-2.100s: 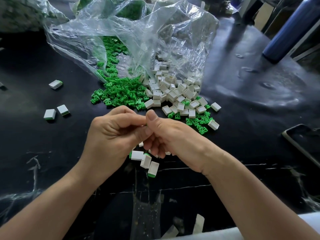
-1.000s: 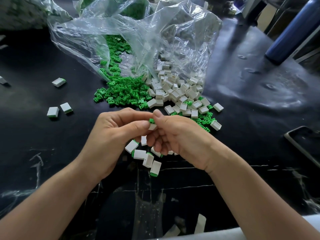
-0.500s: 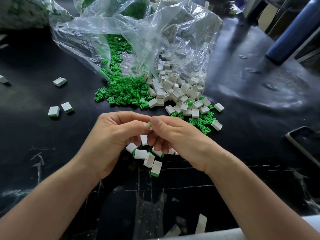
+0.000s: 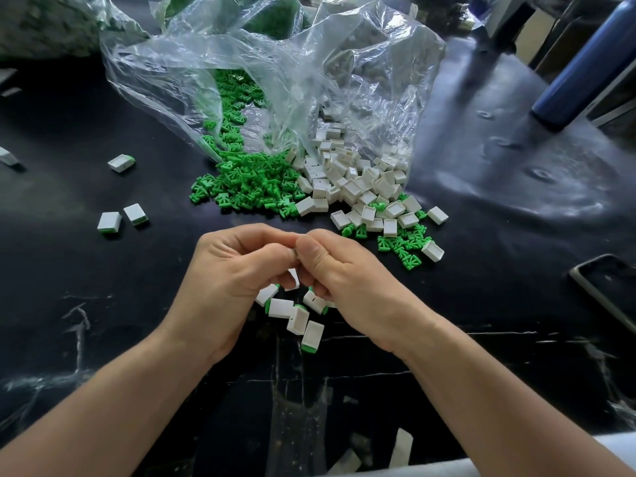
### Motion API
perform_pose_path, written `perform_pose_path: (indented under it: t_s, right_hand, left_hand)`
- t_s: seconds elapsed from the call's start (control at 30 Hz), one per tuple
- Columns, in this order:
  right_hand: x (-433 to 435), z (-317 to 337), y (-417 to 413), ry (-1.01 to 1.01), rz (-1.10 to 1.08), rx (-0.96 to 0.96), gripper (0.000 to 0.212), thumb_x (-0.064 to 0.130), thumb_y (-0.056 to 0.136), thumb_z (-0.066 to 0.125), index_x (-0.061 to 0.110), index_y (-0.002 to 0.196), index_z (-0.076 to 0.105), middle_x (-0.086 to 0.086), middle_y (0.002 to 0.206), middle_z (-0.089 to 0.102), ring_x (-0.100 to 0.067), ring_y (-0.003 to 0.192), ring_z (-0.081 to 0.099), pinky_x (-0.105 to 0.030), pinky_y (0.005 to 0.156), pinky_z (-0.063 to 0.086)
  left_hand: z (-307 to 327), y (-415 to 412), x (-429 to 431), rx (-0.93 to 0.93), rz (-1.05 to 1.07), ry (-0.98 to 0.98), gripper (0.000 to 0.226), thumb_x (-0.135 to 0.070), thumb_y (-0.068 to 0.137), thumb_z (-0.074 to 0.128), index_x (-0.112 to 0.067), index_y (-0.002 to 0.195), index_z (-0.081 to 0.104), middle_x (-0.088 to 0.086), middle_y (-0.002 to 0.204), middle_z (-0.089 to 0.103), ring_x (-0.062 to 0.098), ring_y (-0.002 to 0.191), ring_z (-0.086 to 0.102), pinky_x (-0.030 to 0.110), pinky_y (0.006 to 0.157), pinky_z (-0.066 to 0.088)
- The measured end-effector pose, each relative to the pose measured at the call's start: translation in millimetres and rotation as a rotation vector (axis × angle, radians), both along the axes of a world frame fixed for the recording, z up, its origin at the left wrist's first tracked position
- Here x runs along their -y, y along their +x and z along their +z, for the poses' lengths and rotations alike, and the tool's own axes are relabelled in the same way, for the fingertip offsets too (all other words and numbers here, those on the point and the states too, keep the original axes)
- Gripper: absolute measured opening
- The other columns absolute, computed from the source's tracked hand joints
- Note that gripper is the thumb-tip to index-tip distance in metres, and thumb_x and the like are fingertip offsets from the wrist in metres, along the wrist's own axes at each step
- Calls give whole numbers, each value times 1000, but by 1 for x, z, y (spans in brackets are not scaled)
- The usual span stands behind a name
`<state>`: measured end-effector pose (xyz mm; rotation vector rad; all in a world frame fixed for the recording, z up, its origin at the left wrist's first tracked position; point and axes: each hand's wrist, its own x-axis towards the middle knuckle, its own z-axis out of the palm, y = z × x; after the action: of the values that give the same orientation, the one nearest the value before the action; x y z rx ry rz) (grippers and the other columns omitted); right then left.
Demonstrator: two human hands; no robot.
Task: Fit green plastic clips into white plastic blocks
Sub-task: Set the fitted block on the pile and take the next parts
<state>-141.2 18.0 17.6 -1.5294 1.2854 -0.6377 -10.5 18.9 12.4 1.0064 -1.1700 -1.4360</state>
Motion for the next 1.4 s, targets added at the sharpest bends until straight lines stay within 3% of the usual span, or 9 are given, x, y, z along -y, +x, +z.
perform_pose_path:
  t_s: [0.3, 0.4, 0.53, 0.93, 1.0, 1.13, 1.23, 1.33, 1.4]
  right_hand:
    - [2, 3, -7, 66, 43, 144, 33, 32, 99, 33, 15, 83, 56, 7, 67, 50, -4, 59, 43, -15, 57, 37]
    - [3, 6, -9, 112, 61, 207, 35, 30, 99, 32, 14, 77, 54, 4, 66, 51, -6, 56, 43, -17, 54, 36]
    - [4, 8, -10, 171, 63, 241, 36, 27, 99, 33, 13, 74, 54, 3, 62, 51, -8, 52, 43, -20, 51, 35]
    - [10, 9, -18, 218, 8, 189, 40, 38, 96, 39, 11, 77, 62, 6, 55, 57, -6, 48, 48, -18, 47, 36]
    - [11, 9, -20, 142, -20, 72, 35, 39, 93, 45, 14, 78, 63, 8, 57, 58, -4, 51, 50, -18, 49, 37]
    - [13, 7, -27, 13, -21, -113, 16, 35, 81, 65, 20, 76, 66, 8, 66, 62, -4, 60, 56, -27, 59, 49]
    - [13, 5, -31, -5, 46, -162, 6, 21, 76, 71, 21, 76, 65, 11, 64, 58, -4, 60, 52, -27, 59, 46]
    - [12, 4, -31, -1, 107, -234, 9, 17, 76, 70, 23, 72, 65, 14, 56, 53, 2, 53, 48, -16, 56, 41]
    - [12, 4, -29, -22, 139, -313, 9, 24, 76, 71, 26, 69, 66, 17, 53, 53, 4, 51, 49, -9, 51, 37]
  left_hand:
    - [-2, 4, 3, -1, -33, 3, 11, -12, 57, 69, -18, 64, 76, 7, 61, 68, 17, 57, 62, 24, 58, 51]
    - [-2, 7, 4, -21, -47, -6, 15, -25, 54, 69, -19, 66, 76, 5, 61, 69, 14, 57, 62, 21, 56, 49]
    - [-1, 8, 5, -30, -83, 32, 15, -12, 63, 65, -19, 69, 77, 5, 62, 69, 10, 56, 62, 16, 51, 46]
    - [-2, 6, 8, -62, -89, 132, 22, -18, 65, 61, -13, 79, 77, 4, 63, 68, 8, 54, 58, 16, 47, 45]
    - [-6, 7, 12, 27, 2, 96, 16, -9, 72, 62, -14, 78, 76, -1, 59, 65, 5, 51, 53, 16, 46, 44]
    - [-20, 13, 23, 453, 275, -91, 28, -2, 83, 62, -28, 80, 71, -14, 61, 64, -3, 50, 51, 10, 54, 44]
    - [-22, 18, 27, 728, 330, -252, 25, -3, 83, 63, -21, 100, 70, -16, 91, 59, -11, 76, 54, 1, 77, 36]
    - [-26, 20, 31, 934, 293, -331, 36, -3, 83, 62, -17, 117, 64, -1, 119, 55, 14, 111, 51, 21, 100, 33]
    - [-27, 20, 32, 1011, 242, -333, 42, -7, 86, 61, -17, 126, 57, 4, 137, 46, 22, 130, 35, 28, 108, 21]
